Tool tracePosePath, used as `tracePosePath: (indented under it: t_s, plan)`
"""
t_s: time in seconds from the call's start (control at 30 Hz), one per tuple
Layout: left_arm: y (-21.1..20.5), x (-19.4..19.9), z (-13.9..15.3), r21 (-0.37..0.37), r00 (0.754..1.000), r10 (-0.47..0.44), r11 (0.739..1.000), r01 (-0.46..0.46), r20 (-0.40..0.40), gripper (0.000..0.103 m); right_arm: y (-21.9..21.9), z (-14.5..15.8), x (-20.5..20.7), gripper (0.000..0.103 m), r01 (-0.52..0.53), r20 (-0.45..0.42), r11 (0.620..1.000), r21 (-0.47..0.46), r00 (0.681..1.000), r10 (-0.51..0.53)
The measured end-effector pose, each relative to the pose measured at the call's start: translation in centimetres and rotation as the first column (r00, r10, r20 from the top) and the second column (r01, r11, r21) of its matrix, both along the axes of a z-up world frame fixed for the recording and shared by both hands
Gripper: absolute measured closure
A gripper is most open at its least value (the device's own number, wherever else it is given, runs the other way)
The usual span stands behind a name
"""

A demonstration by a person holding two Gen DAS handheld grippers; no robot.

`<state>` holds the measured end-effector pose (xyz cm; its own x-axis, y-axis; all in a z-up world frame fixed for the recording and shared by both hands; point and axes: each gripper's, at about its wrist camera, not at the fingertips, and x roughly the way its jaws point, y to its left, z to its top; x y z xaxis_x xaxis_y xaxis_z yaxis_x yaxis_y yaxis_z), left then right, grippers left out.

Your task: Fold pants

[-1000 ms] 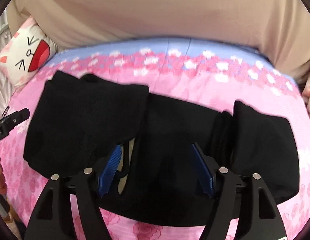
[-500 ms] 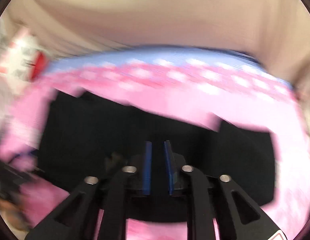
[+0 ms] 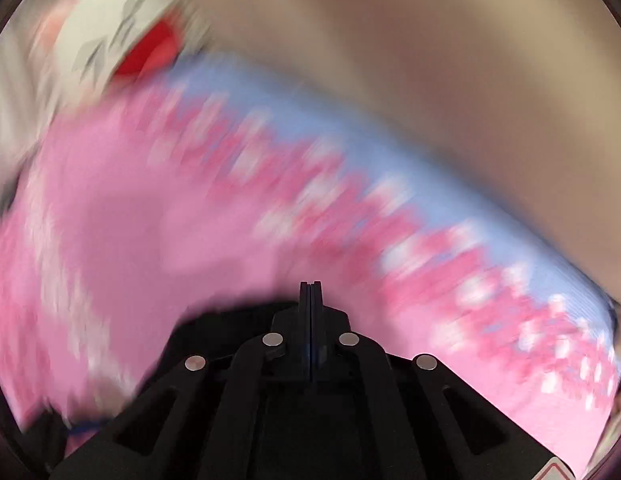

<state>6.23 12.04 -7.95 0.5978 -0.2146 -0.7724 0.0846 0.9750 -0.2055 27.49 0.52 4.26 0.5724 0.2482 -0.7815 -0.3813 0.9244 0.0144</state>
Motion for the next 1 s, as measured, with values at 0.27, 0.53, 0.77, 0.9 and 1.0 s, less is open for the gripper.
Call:
tracePosePath:
  t_s: [0.27, 0.53, 0.77, 0.9, 1.0]
  plan:
    - [-0.1, 0.0, 0.0, 0.004, 1.0, -0.019, 1.0, 0.019, 0.011, 0.012, 2.5, -2.8, 0.0, 0.03, -0.204, -0.124, 0.978, -0.047, 0.972, 0.197]
    - [0.0, 0.0, -0.1, 0.006, 1.0, -0.021, 1.0, 0.021, 0.013, 0.012, 3.7, -3.3, -0.3, 0.094, -0.275, -0.213, 0.958, 0.081, 0.934, 0.286]
    - [-0.3, -0.3, -0.2, -0.004, 1.0, -0.008, 1.0, 0.008, 0.023, 0.009, -0.7, -0.7, 2.3, 0.103, -0.068, -0.079, 0.995, 0.074, 0.994, 0.074]
    - [-1.0, -0.3, -0.4, 0.048, 0.999, -0.024, 0.999, 0.023, 0.03, 0.008, -2.7, -1.2, 4.4, 0.103, 0.015, -0.073, 0.999, 0.041, 0.997, -0.012]
    - [-0.5, -0.3, -0.2, 0.02, 1.0, -0.024, 1.0, 0.023, 0.016, 0.008, -4.1, -0.4, 2.9, 0.096, 0.047, -0.019, 0.998, 0.046, 0.999, -0.046]
